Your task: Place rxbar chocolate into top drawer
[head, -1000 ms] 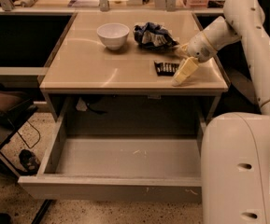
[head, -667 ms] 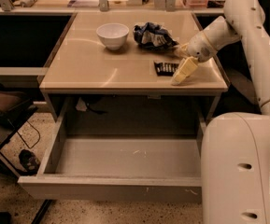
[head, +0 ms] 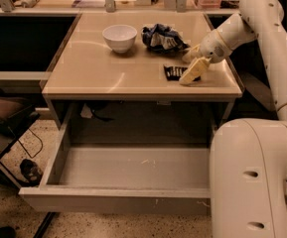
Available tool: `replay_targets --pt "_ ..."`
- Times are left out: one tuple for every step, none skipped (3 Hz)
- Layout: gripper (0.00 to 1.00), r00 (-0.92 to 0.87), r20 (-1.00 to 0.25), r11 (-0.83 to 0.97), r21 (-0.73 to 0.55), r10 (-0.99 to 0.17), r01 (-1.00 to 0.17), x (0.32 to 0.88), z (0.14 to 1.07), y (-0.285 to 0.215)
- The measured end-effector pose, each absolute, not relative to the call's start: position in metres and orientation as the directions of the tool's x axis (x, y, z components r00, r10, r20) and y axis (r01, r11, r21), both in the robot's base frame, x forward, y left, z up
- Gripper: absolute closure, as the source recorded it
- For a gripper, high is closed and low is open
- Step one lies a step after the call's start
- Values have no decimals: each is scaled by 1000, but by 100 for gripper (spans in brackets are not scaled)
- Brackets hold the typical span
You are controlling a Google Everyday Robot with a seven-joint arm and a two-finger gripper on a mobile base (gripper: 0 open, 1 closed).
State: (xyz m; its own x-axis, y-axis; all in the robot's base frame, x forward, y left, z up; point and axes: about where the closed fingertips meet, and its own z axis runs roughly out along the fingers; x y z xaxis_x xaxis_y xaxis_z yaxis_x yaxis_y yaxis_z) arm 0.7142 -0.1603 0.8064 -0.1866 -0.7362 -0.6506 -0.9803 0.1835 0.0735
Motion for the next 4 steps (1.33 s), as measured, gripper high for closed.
replay_targets --pt "100 -185 -651 185 69 -736 -980 714 811 -162" --pt "100 -127 -663 233 -73 -738 -970 705 839 -214" --pt "100 4 -652 276 -327 -758 -904 668 901 -278" --pt "100 149 -659 307 -524 -738 -795 614 989 -283"
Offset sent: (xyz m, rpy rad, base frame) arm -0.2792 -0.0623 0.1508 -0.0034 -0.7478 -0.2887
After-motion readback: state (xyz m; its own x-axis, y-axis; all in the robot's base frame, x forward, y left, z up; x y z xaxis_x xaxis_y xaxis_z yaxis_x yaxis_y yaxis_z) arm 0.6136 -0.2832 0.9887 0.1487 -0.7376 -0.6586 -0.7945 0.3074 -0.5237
